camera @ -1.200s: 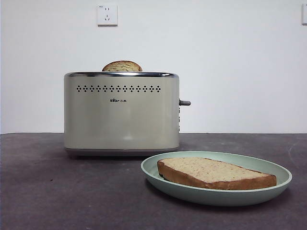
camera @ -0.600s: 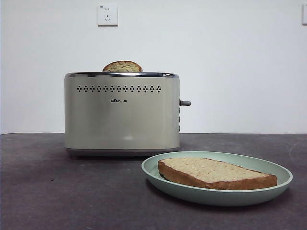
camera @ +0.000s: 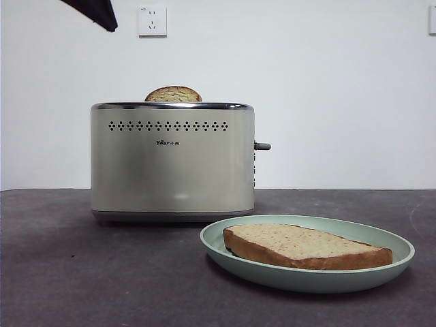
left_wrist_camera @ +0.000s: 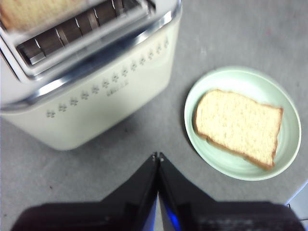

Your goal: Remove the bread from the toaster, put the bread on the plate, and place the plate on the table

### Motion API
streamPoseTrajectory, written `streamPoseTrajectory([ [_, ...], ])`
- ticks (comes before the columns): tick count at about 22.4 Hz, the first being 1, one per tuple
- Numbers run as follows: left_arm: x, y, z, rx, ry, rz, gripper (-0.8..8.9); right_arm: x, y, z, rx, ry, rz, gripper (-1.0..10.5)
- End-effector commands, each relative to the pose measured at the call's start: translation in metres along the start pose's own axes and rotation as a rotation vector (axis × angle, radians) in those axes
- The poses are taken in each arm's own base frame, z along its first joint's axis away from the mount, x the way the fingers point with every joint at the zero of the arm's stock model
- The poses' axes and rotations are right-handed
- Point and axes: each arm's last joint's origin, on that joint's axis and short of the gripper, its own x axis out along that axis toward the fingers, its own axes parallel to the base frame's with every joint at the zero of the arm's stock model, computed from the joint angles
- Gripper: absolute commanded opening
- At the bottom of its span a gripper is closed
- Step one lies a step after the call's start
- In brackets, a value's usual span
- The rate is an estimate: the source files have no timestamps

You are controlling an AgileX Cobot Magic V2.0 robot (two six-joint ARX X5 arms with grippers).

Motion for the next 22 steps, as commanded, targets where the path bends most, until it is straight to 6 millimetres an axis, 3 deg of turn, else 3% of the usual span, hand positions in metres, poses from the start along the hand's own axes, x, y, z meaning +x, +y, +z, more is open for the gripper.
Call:
streamPoseTrajectory([
  [1, 0.000, 0.000, 0.000, -0.008, 0.000, 0.001, -0.04, -0.001, 0.000, 0.001, -0.010, -0.006, -0.002, 0.0],
  [11, 0.000, 0.001, 0.000, 0.001, -0.009, 0.009, -0.04, -0.001, 0.000, 0.001, -0.010, -0.006, -0.002, 0.0],
  [14, -0.022, 0.007, -0.001, 0.068, -0.087, 0.105, -0.04, -0.001, 0.000, 0.001, -0.009, -0.006, -0.002, 0.0],
  [16, -0.037, 0.013, -0.005, 0.022, -0.257, 0.143, -0.04, -0.001, 0.000, 0.001, -0.009, -0.006, -0.002, 0.0],
  [19, -0.043, 0.026, -0.034, -0.099, -0.565, 0.217, -0.04, -0.001, 0.000, 0.001, -0.009, -0.006, -0.002, 0.0],
  [22, -0.033, 0.037, -0.087, -0.200, -0.696, 0.290, -0.04, -0.001, 0.000, 0.001, -0.009, -0.006, -0.002, 0.0],
])
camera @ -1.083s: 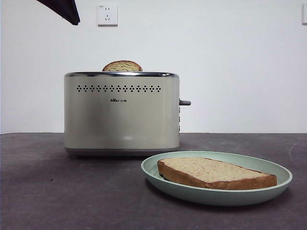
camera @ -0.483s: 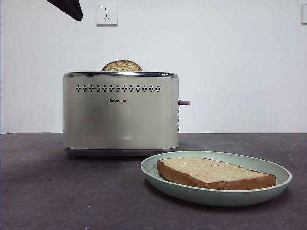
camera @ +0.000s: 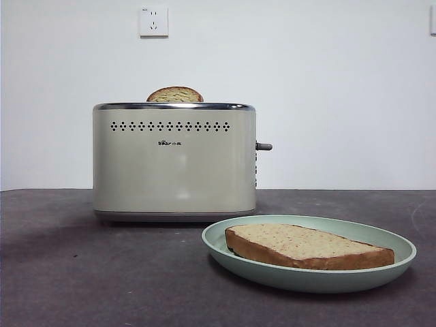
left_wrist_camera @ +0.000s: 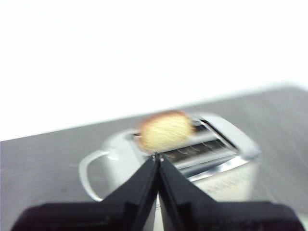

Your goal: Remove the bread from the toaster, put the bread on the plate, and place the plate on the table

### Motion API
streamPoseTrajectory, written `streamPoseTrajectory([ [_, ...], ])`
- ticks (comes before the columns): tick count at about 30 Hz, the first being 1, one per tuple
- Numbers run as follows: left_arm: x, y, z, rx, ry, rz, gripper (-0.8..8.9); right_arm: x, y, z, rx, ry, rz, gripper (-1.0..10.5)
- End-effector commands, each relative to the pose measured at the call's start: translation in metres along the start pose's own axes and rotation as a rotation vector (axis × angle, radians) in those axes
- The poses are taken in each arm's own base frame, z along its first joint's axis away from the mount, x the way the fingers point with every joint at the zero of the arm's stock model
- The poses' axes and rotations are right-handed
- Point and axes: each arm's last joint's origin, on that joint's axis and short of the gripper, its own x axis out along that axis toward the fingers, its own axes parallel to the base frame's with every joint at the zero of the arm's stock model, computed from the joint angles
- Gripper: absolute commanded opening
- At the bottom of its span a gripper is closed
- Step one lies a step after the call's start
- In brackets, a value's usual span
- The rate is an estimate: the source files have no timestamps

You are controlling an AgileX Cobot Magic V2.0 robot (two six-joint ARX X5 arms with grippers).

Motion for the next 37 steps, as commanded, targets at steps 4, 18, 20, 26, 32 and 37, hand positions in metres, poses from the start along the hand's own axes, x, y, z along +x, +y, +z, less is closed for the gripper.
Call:
streamPoseTrajectory([
  [4, -0.028, 0.021, -0.074, -0.077, 0.012, 0.146, -0.04, -0.001, 0.001, 0.001, -0.010, -0.006, -0.002, 0.0],
  [18, -0.053, 0.037, -0.187, -0.198, 0.024, 0.326, -0.04, -0.001, 0.001, 0.001, -0.010, -0.006, -0.002, 0.0],
  [20, -0.053, 0.038, -0.197, -0.213, 0.026, 0.340, -0.04, -0.001, 0.001, 0.001, -0.010, -0.006, -0.002, 0.0],
  [26, -0.058, 0.039, -0.202, -0.217, 0.054, 0.392, -0.04, -0.001, 0.001, 0.001, -0.010, -0.006, -0.002, 0.0],
  [32, -0.058, 0.039, -0.203, -0.194, 0.068, 0.404, -0.04, -0.001, 0.001, 0.001, -0.009, -0.005, -0.002, 0.0],
  [37, -0.058, 0.039, -0.202, -0.195, 0.060, 0.404, -0.04, -0.001, 0.001, 0.001, -0.009, -0.005, -0.002, 0.0],
])
